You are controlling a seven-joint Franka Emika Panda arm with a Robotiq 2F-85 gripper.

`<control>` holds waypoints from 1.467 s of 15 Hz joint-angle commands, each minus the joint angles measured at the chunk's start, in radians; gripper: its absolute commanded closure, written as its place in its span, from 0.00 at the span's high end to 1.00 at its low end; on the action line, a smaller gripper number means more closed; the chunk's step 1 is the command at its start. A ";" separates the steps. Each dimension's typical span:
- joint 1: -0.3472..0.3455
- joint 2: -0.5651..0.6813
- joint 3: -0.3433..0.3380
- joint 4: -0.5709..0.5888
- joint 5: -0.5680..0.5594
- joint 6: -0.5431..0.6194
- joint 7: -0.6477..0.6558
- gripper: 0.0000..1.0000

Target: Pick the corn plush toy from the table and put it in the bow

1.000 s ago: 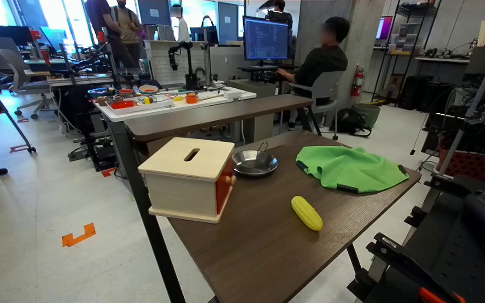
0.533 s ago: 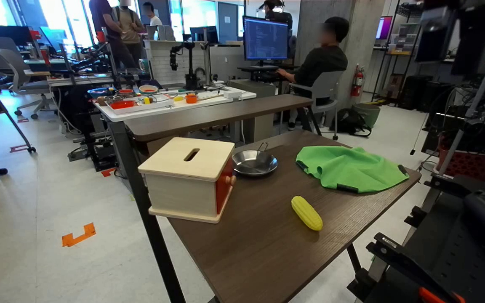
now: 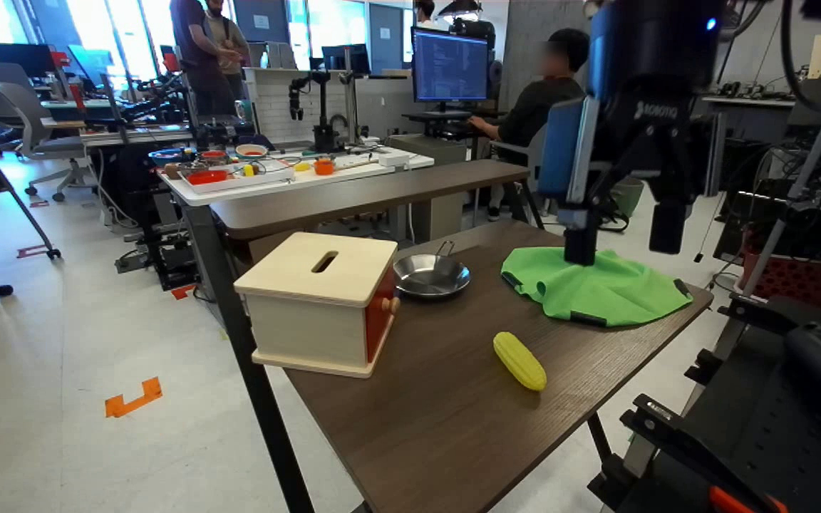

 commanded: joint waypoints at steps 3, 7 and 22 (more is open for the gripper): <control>0.039 0.256 -0.023 0.146 -0.118 0.058 0.194 1.00; 0.096 0.363 -0.074 0.204 -0.200 0.071 0.338 1.00; 0.253 0.587 -0.258 0.268 -0.322 0.375 0.710 1.00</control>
